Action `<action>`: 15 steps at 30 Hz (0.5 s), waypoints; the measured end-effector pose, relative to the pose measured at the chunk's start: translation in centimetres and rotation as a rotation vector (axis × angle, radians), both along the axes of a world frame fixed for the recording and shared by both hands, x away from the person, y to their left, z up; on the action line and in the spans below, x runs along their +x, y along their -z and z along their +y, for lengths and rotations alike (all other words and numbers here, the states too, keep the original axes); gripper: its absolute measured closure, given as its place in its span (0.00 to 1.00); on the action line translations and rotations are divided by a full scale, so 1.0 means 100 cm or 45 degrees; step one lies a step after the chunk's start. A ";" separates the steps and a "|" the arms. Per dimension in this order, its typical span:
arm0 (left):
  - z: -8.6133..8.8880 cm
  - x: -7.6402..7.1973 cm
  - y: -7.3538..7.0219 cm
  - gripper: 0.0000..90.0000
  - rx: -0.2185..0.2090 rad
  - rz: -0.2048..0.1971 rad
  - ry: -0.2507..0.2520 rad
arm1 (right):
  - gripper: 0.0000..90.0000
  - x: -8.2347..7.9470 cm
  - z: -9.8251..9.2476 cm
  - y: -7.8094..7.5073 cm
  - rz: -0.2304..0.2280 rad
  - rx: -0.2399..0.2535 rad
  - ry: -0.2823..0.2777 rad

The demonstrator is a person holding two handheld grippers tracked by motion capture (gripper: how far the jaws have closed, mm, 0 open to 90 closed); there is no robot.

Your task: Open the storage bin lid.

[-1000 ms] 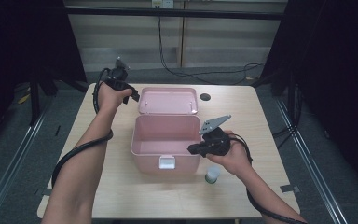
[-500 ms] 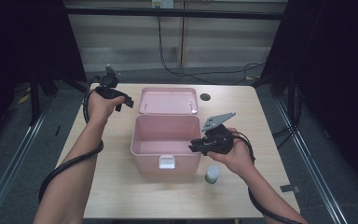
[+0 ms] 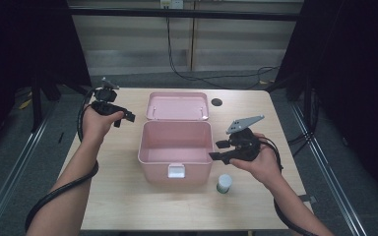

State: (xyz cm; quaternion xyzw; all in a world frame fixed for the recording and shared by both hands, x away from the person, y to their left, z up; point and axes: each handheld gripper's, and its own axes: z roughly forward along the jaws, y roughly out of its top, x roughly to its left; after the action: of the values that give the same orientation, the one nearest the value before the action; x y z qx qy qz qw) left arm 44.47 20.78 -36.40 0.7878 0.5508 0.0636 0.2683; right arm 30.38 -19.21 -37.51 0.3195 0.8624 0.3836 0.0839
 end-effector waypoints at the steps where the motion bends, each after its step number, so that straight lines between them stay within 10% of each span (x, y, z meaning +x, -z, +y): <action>1: 0.001 -0.002 0.002 0.24 -0.008 0.001 0.001 | 0.52 -0.001 -0.002 0.000 0.002 -0.005 0.007; 15: 0.013 -0.024 0.032 0.22 0.002 -0.010 0.036 | 0.39 -0.011 -0.035 0.010 0.055 -0.011 0.057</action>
State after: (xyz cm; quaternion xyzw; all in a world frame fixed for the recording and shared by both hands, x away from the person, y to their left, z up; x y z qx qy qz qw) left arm 42.08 22.06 -39.56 0.7955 0.5384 0.0630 0.2708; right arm 29.31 -22.70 -38.51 0.3467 0.8582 0.3709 0.0750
